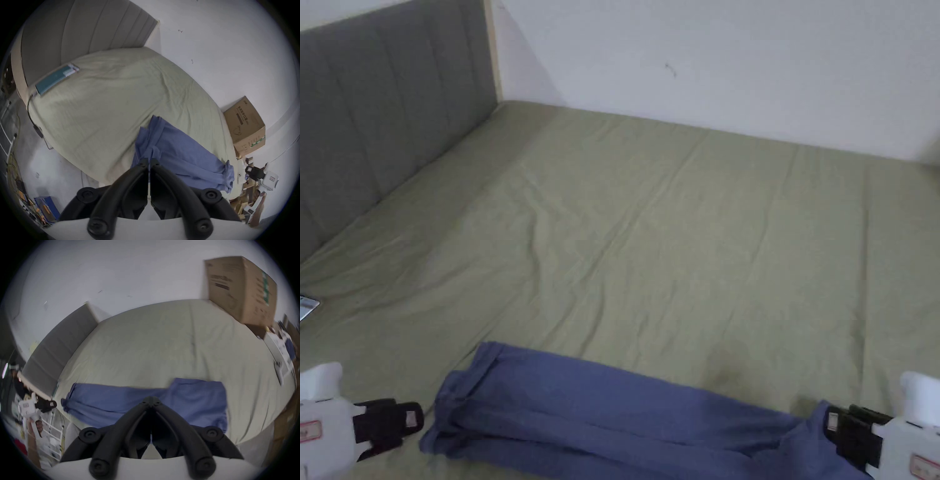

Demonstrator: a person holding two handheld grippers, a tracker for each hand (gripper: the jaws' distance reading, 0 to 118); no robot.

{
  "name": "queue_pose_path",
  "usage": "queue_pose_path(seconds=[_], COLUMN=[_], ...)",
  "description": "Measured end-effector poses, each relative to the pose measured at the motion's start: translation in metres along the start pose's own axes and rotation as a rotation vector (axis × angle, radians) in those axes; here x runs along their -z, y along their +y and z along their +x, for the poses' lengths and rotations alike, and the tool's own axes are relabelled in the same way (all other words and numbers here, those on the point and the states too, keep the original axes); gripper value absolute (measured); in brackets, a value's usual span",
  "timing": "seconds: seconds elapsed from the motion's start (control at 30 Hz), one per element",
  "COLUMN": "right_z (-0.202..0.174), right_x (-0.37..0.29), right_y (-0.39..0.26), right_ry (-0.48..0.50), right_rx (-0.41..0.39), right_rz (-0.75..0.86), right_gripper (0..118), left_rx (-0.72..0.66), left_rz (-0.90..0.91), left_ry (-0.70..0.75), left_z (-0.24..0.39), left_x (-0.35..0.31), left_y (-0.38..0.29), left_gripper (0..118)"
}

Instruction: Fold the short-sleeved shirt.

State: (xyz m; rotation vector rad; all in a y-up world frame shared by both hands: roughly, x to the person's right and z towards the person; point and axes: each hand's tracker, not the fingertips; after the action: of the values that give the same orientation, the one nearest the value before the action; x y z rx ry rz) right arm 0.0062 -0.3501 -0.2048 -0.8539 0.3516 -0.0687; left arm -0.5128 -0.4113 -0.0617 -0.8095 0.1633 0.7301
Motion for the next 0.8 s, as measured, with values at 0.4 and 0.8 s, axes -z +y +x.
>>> queue_pose_path(seconds=[0.4,0.8], right_z=[-0.066,-0.051], right_x=[0.033,0.051], right_y=[-0.014,-0.016], right_ry=[0.075,0.058], right_rx=[-0.138,-0.068], right_rz=[-0.125,-0.193], right_gripper=[0,0], left_rx=[-0.405,-0.542], left_rz=[-0.06,-0.151], left_ry=[-0.218,-0.53], left_z=[-0.064,-0.052], left_x=[0.064,0.107], left_y=[0.003,0.016], left_gripper=[118,118])
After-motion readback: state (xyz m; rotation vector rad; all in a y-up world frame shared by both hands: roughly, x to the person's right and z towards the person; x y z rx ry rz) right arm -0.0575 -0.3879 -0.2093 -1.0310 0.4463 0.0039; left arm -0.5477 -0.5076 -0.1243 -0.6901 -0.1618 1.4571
